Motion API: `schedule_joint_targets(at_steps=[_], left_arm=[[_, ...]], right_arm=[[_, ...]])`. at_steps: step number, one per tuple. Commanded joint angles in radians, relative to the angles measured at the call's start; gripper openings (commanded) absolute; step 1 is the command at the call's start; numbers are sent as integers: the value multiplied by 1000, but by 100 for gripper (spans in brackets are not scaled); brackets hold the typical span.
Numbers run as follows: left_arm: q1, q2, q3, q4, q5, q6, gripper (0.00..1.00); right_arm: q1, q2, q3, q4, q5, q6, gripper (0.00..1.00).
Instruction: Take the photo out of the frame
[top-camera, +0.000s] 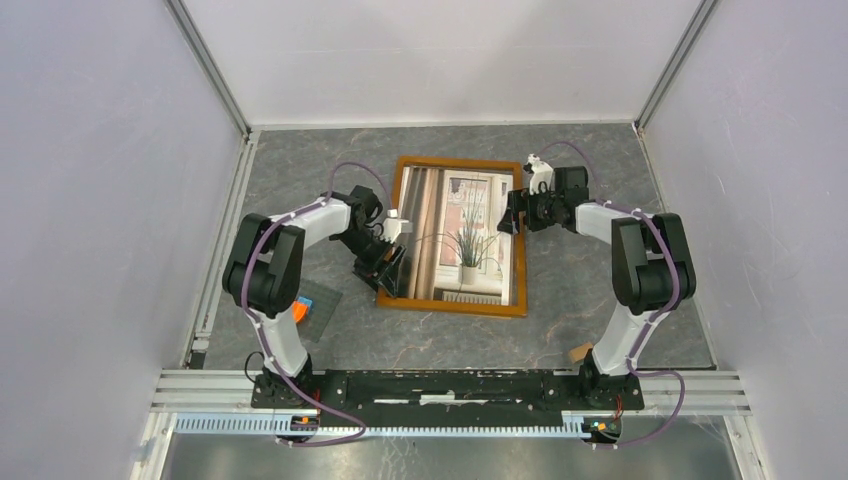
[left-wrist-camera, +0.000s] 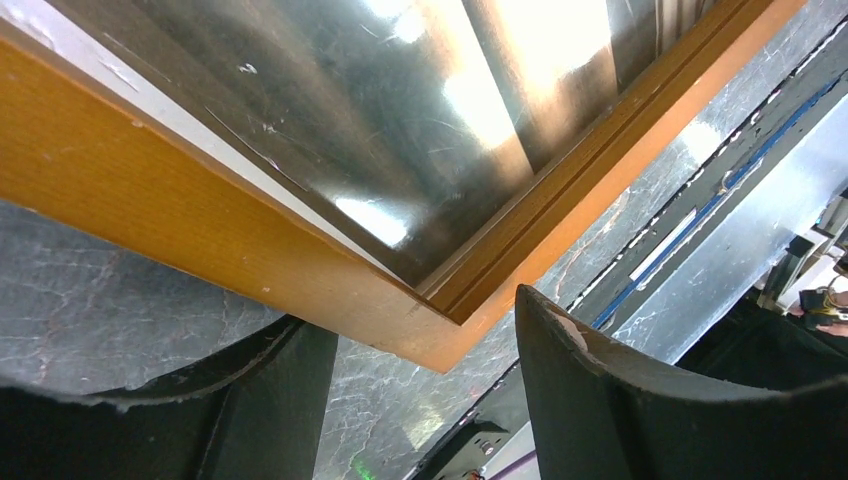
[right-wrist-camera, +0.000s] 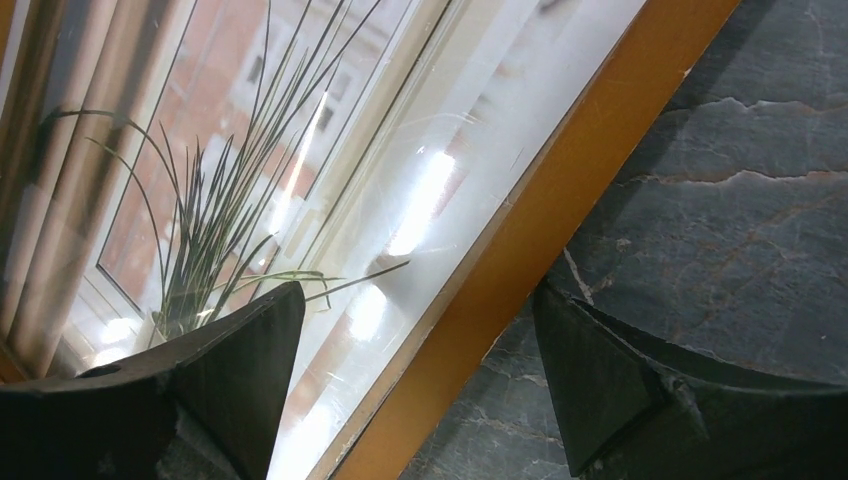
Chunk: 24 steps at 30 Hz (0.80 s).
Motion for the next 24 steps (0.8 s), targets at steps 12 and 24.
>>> schedule_joint_targets(at_steps=[12, 24], left_arm=[[67, -268, 36, 138, -91, 32, 92], [-208, -346, 24, 165, -207, 361, 93]], right_arm=[[2, -46, 98, -262, -45, -96, 94], [-92, -316, -86, -270, -116, -93, 97]])
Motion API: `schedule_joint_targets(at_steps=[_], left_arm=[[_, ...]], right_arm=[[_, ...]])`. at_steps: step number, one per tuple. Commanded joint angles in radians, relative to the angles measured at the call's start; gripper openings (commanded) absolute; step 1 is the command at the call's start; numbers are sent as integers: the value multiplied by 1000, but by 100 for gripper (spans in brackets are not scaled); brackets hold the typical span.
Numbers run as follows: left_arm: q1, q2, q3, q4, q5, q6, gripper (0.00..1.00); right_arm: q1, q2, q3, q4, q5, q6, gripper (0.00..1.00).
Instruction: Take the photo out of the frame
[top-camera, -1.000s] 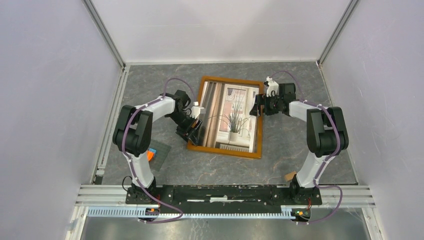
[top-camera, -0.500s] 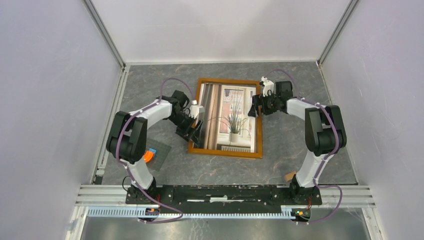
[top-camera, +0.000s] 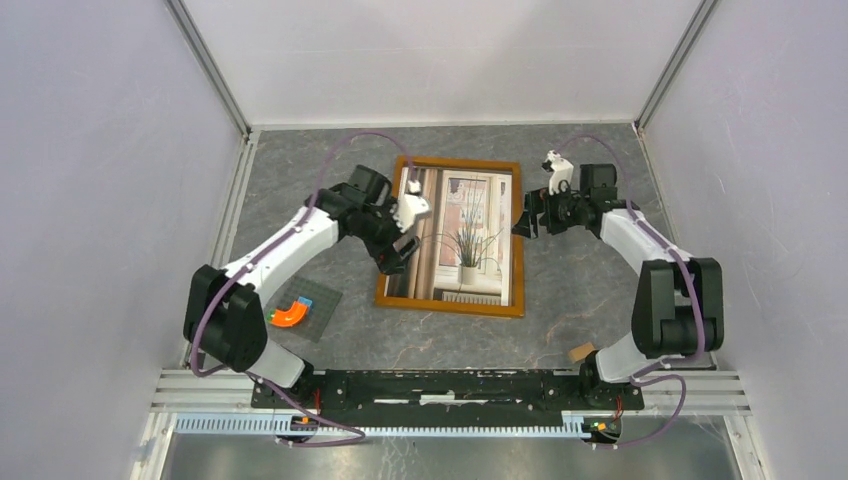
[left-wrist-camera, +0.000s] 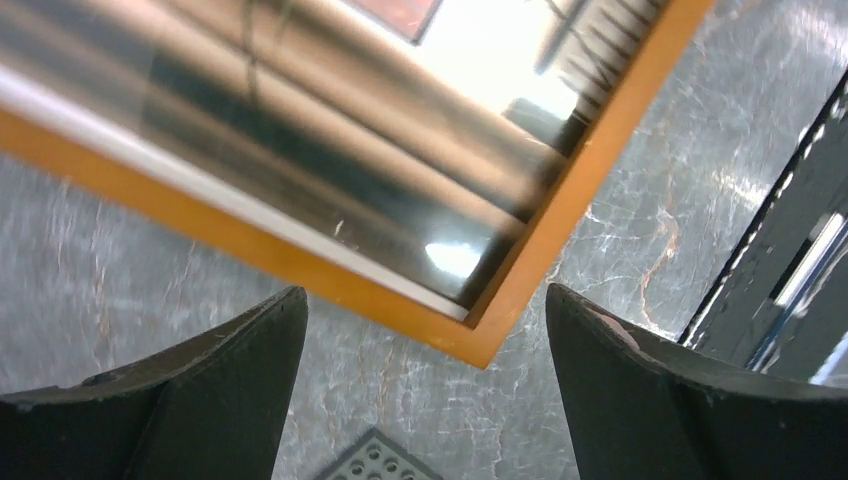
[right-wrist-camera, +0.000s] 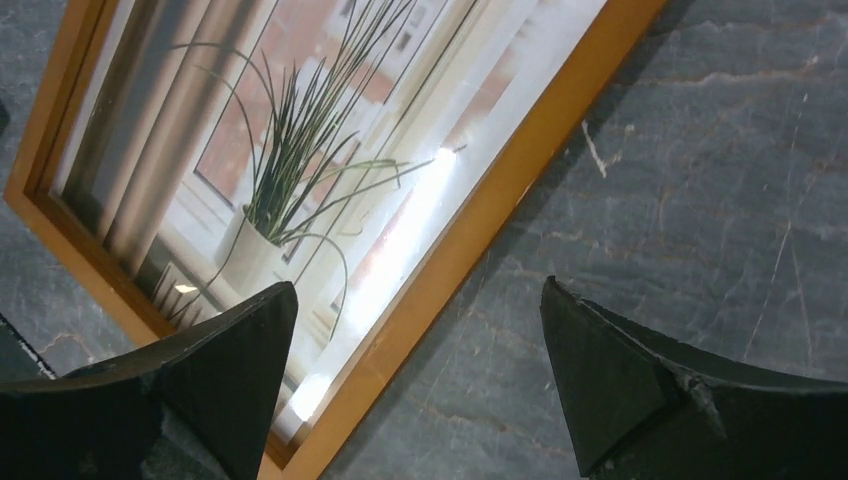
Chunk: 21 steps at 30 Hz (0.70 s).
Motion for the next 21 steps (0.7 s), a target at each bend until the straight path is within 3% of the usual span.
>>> schedule_joint_targets(at_steps=[1, 10, 15, 18, 21], left_arm=[[-150, 21, -12, 64, -82, 177, 93], [-385, 192, -14, 144, -188, 226, 87], [-428, 255, -25, 184, -203, 225, 85], [-429, 285, -15, 186, -208, 224, 79], [-430, 294, -6, 178, -186, 224, 66]], right_arm=[[-39, -76, -110, -7, -62, 1, 97], [-40, -92, -246, 55, -88, 39, 92], [-40, -69, -252, 59, -100, 38, 92], [-40, -64, -252, 58, -103, 34, 92], [-41, -54, -250, 47, -110, 27, 91]])
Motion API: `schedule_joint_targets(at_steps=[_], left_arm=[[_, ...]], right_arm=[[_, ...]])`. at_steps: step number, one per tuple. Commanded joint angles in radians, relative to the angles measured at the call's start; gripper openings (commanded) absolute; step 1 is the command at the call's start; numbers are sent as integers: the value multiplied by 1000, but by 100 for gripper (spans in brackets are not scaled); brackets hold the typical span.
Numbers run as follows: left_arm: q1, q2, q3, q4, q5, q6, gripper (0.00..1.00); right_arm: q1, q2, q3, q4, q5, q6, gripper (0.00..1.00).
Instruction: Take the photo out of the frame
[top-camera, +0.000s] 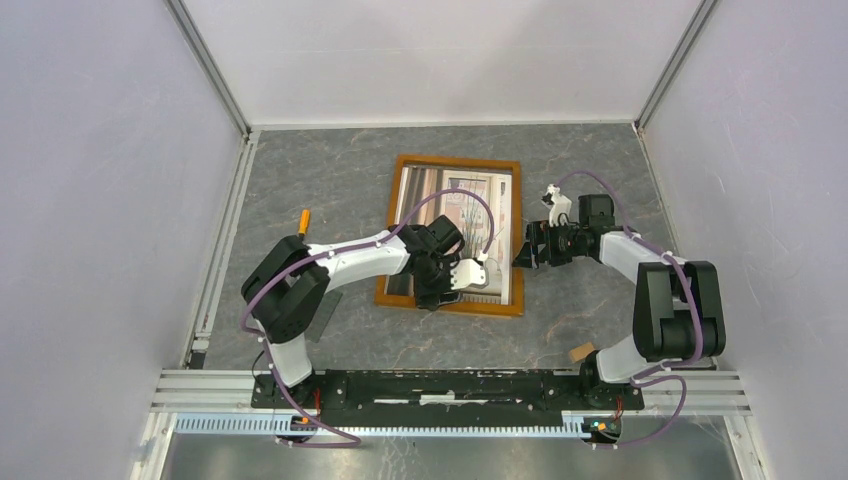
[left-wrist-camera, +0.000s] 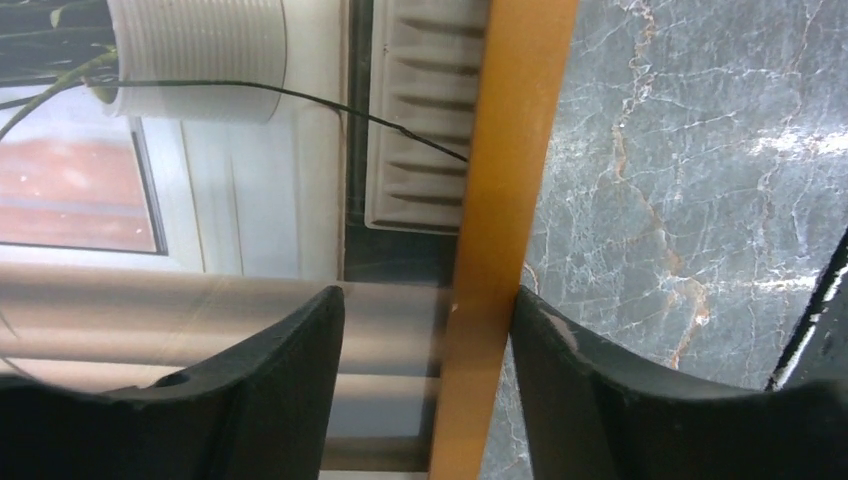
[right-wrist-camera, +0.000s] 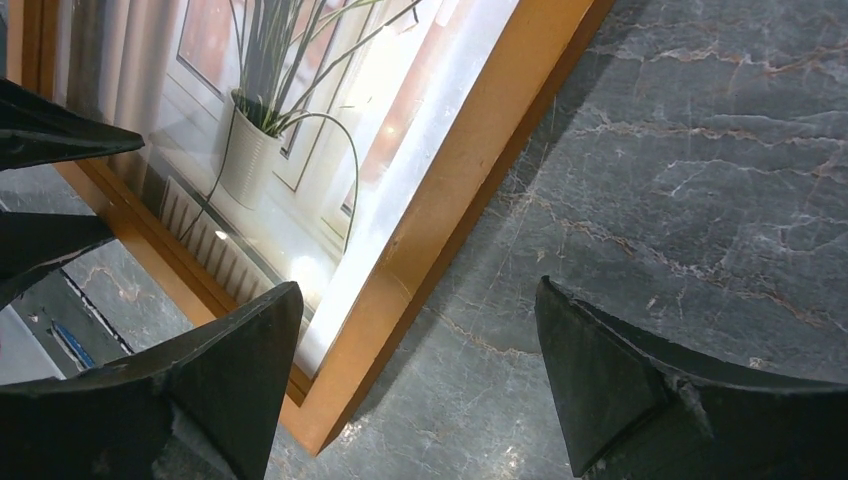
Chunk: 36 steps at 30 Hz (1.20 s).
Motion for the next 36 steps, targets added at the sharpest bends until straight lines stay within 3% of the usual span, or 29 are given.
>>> schedule_joint_targets(at_steps=[1, 4, 8, 19, 23, 29, 33, 36], left_arm=[[3, 10, 22, 24, 17, 45, 61], [2, 4, 45, -11, 47, 39, 43], [3, -23, 65, -45, 75, 36, 33], [38, 33, 112, -47, 10, 28, 31], [38, 44, 99, -36, -6, 60, 41], [36, 24, 43, 10, -36, 62, 81], [33, 6, 4, 45, -56, 65, 98], [23, 1, -20, 66, -78, 77, 100]], right_arm=[[1, 16, 3, 17, -28, -11, 91], [0, 19, 16, 1, -28, -26, 91], [0, 20, 26, -13, -32, -41, 91], [1, 41, 56, -36, -41, -49, 91], [-1, 35, 48, -37, -41, -52, 91], [-1, 26, 19, -39, -40, -54, 91], [0, 21, 1, -30, -38, -48, 91], [1, 25, -2, -26, -37, -43, 91]])
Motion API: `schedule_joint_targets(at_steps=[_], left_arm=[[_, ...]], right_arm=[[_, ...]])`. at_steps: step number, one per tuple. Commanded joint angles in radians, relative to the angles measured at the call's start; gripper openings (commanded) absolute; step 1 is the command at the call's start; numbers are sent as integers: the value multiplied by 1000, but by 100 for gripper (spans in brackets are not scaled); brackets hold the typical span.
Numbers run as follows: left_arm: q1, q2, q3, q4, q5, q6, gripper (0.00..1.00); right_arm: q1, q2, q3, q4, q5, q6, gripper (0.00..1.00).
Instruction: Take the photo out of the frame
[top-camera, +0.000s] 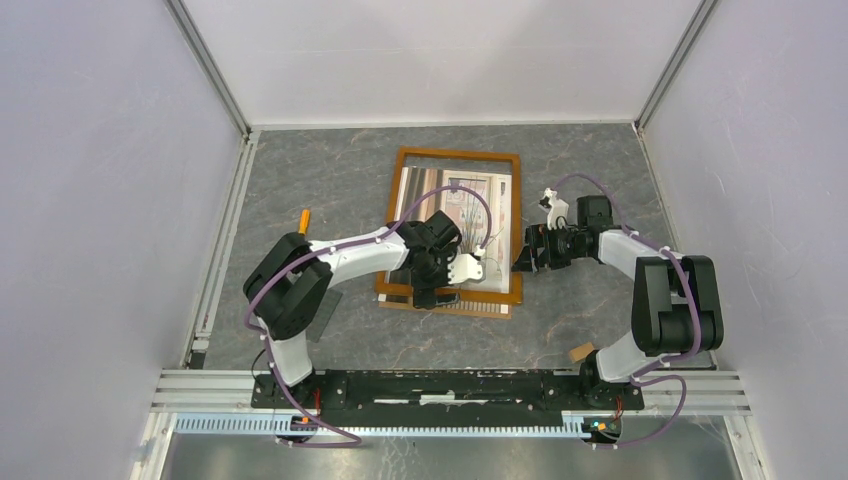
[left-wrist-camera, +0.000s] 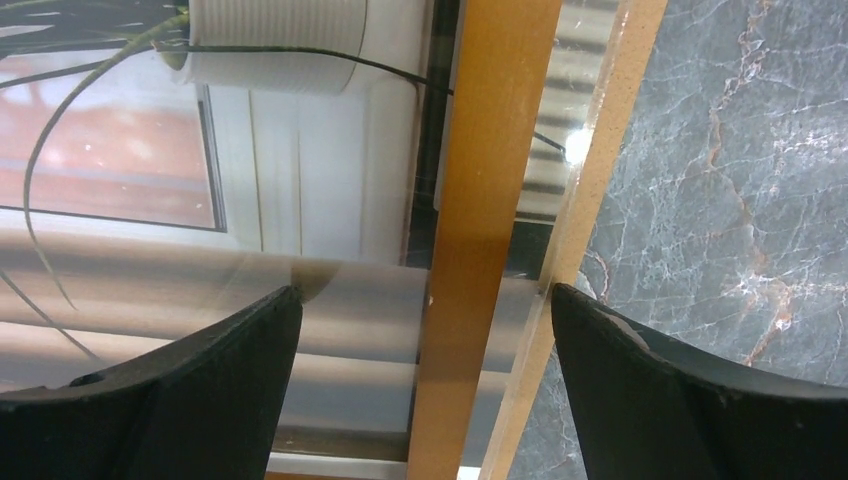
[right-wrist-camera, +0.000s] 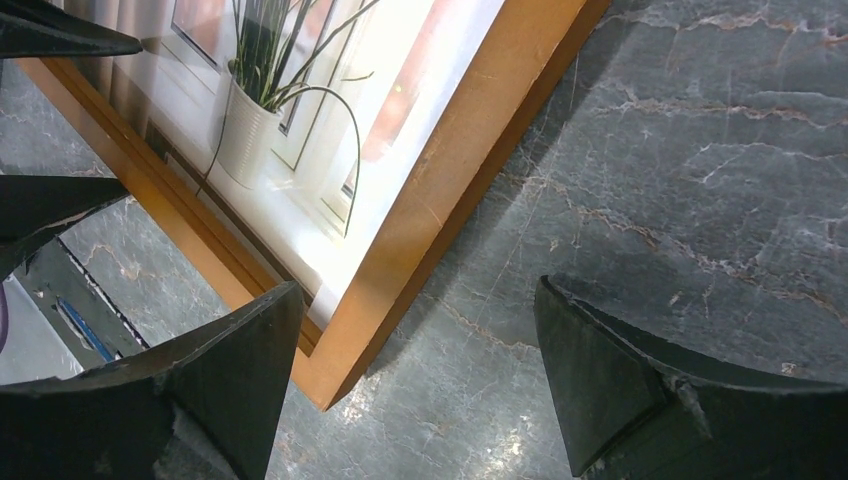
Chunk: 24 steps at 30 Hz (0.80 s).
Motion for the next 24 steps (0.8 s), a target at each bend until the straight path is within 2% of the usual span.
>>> schedule_joint_targets(at_steps=[1, 5, 8, 15, 24], left_arm=[[-13, -34, -46, 72, -45, 38, 100], [-17, -31, -57, 110, -92, 20, 99], [-16, -18, -34, 120, -122, -11, 95], [2, -17, 14, 113, -99, -39, 82], [31, 10, 64, 108, -86, -71, 58]], right_arm=[[0, -11, -10, 13, -11, -5, 91], [1, -9, -14, 15, -10, -1, 91], [1, -10, -20, 15, -7, -4, 91], [0, -18, -32, 6, -6, -11, 91], [1, -33, -60, 8, -7, -14, 91]])
